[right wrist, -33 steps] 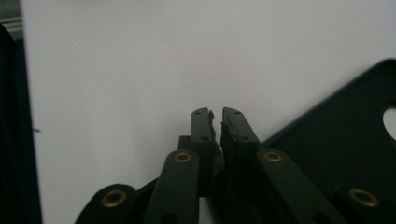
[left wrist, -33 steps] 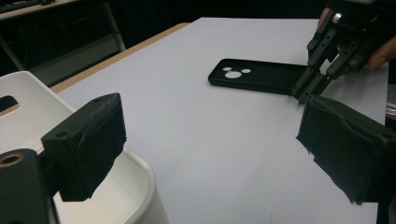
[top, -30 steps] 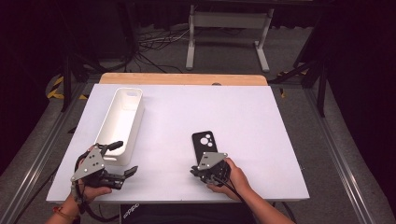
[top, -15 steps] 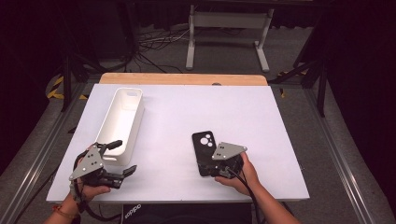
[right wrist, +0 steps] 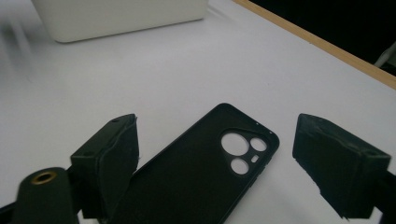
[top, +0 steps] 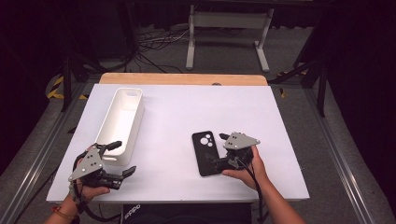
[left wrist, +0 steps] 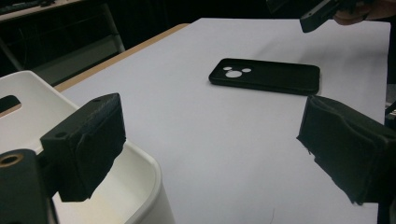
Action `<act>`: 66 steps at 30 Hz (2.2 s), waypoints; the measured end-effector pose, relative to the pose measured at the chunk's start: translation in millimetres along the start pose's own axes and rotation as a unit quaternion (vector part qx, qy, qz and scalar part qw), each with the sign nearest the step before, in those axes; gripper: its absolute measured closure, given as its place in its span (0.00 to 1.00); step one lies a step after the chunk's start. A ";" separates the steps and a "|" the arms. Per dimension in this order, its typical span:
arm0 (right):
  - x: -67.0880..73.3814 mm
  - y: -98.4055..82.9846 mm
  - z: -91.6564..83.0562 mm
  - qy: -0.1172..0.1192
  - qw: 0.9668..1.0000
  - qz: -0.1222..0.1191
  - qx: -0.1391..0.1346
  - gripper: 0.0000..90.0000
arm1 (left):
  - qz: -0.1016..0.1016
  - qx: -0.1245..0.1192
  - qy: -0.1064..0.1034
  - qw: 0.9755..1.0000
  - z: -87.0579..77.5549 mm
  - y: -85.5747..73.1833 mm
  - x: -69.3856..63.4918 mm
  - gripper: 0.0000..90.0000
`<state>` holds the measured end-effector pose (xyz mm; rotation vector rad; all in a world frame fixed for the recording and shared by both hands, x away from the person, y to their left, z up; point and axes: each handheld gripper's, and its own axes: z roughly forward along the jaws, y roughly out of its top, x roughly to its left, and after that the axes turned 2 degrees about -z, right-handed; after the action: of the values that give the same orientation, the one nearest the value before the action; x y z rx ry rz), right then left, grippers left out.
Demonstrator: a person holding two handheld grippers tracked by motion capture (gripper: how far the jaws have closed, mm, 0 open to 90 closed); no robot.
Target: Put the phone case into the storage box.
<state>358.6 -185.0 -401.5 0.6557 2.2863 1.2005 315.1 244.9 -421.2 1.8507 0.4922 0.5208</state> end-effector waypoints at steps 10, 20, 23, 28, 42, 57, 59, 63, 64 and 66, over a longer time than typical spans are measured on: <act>-27.4 11.7 7.7 -0.008 0.999 0.045 0.022 0.13 | 0.003 0.002 -0.001 1.000 2.2 1.2 -1.9 0.09; -55.0 33.2 40.3 -0.008 0.993 0.065 0.097 0.20 | 0.007 0.008 -0.002 1.000 3.7 0.8 -4.4 0.09; -63.5 29.8 55.2 -0.014 0.988 0.076 0.130 0.22 | 0.010 0.007 0.000 1.000 3.9 0.9 -5.8 0.09; -75.8 18.1 75.1 -0.021 0.982 0.107 0.156 0.25 | 0.009 0.006 0.000 1.000 4.2 0.7 -6.0 0.09; -74.5 0.5 102.3 -0.010 0.978 0.107 0.178 0.42 | 0.006 0.012 0.000 1.000 5.4 -0.7 -5.9 0.09; -71.9 -6.3 104.2 -0.018 0.979 0.103 0.177 0.61 | 0.011 0.019 0.000 1.000 3.7 -0.9 -5.7 0.09; -71.2 -6.8 103.0 -0.015 0.979 0.102 0.177 0.63 | 0.010 0.020 0.000 1.000 3.7 -1.0 -5.4 0.09; -72.6 -9.2 100.9 -0.015 0.979 0.111 0.172 0.73 | 0.012 0.020 0.001 1.000 3.2 -0.8 -5.3 0.09; -72.5 -9.2 100.6 -0.015 0.979 0.110 0.172 0.76 | 0.013 0.021 0.001 1.000 3.2 -0.7 -5.6 0.09; -71.2 -9.0 100.1 -0.012 0.980 0.101 0.172 0.86 | 0.013 0.022 0.002 1.000 3.9 -1.1 -6.2 0.09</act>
<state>472.4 -170.9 -446.5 1.0447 2.4774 0.8774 312.1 238.7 -424.1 1.9008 0.4862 0.5365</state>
